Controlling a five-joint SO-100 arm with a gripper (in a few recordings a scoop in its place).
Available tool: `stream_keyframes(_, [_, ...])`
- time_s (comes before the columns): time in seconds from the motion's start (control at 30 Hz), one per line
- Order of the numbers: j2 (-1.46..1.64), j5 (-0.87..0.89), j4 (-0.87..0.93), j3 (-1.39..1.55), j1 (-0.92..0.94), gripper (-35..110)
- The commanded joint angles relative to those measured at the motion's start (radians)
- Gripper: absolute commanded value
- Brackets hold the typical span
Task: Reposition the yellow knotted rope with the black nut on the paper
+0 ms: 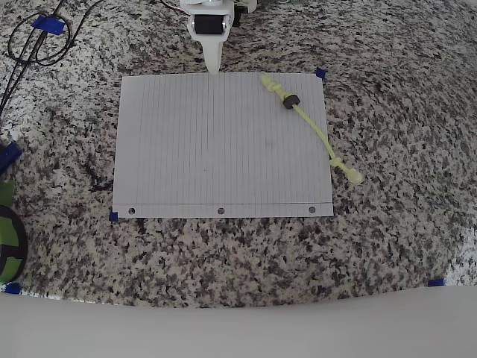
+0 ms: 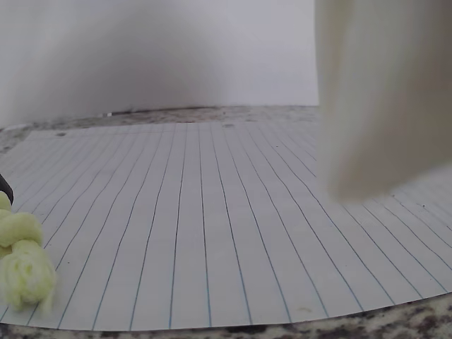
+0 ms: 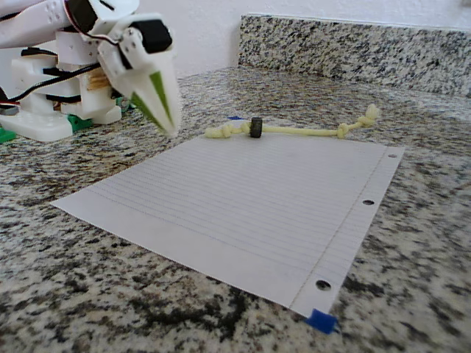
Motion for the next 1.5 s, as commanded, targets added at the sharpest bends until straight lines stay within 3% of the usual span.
stream_keyframes(0.0, [0.005, 0.002, -0.029, -0.074, -0.011, 1])
stream_keyframes(0.37, [-0.058, 0.002, -0.081, -0.247, -0.075, 1])
stream_keyframes(0.9, [-0.649, -0.038, -0.144, -0.623, -0.318, 0])
stream_keyframes(1.47, [-0.973, -0.44, -0.209, -0.723, -0.385, 0])
